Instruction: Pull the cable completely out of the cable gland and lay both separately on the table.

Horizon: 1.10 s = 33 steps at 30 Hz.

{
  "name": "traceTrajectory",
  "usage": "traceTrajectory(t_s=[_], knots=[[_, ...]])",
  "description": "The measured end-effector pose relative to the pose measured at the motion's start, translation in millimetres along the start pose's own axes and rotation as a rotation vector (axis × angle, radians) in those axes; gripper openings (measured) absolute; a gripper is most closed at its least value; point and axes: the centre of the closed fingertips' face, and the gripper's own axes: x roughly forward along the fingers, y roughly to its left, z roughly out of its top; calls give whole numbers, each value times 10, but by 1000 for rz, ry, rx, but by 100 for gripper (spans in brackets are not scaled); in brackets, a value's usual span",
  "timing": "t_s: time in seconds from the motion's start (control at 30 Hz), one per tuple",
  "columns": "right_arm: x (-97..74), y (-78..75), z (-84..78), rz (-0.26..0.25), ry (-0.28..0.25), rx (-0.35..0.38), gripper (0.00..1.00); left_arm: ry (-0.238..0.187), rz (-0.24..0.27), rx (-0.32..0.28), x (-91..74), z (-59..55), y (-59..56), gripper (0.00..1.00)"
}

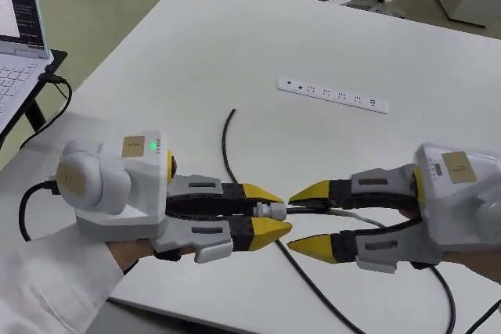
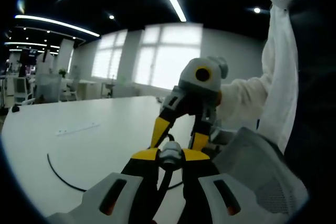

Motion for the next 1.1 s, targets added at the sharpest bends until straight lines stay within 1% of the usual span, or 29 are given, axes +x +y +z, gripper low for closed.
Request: traceTrajectory(t_s=[0.07,0.13,0.17,0.2,0.23,0.27,0.3,0.47,0.57,0.63,0.67,0.7,0.77,0.9,1.1], knots=[[72,19,-37,23,22,-18,24,7,-7,6,8,-11,-18,17],[116,12,-93,27,52,-35,21,12,-11,11,10,-19,-29,17],[127,18,-98,31,59,-38,18,12,-13,12,12,-19,-34,17],[125,11,-112,33,60,-39,13,15,-18,17,12,-24,-43,17],[116,0,-120,33,60,-38,4,20,-21,19,16,-31,-52,17],[110,15,-114,49,54,-48,2,17,-19,21,20,-30,-52,17],[108,11,-108,41,53,-44,2,18,-20,20,16,-30,-50,17],[115,32,-79,50,46,-46,1,16,-20,16,6,-28,-41,17],[101,17,-62,43,37,-36,1,9,-12,13,-8,-15,-17,17],[52,-24,-79,25,36,-30,1,2,-3,4,-33,-6,21,17],[-5,-68,-55,5,10,-8,1,-19,3,-4,-39,31,33,17],[-20,-74,-51,2,6,-3,1,-23,5,-7,-43,38,36,17],[-93,-111,-70,-15,1,2,1,-36,13,-16,-59,63,56,17],[-246,-169,-139,-47,-21,38,1,-55,21,-28,-67,92,83,17],[-333,-155,-129,-60,-50,70,1,-68,25,-31,-76,117,94,17]])
